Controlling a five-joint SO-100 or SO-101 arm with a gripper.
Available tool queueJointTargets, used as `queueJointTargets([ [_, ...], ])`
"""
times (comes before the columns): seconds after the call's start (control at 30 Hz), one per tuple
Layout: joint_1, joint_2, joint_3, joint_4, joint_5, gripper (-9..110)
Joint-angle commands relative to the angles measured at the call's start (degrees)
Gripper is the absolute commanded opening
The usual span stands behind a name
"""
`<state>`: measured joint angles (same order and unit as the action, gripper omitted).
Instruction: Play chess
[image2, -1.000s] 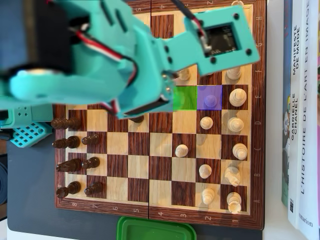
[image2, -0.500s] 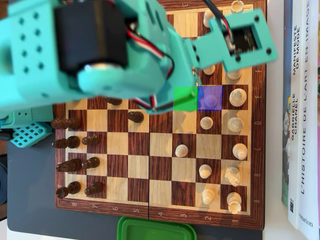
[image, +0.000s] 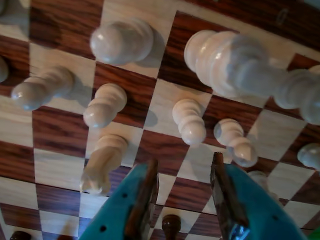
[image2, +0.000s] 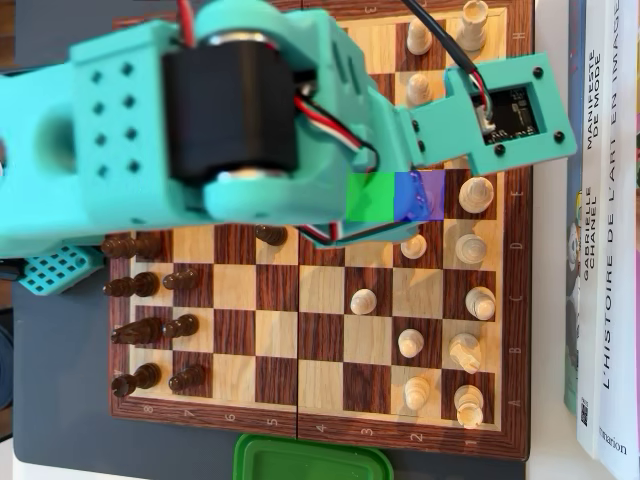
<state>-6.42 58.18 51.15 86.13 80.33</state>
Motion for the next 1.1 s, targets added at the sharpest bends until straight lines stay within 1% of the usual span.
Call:
queueJointTargets([
  [0.0,0.9,0.2,-3.0,-0.2,-0.3,15],
  [0.27,0.8,-3.4,-7.5,-0.1,-0.3,15],
  [1.07,0.9,-4.7,-7.5,-0.4,-0.3,15],
])
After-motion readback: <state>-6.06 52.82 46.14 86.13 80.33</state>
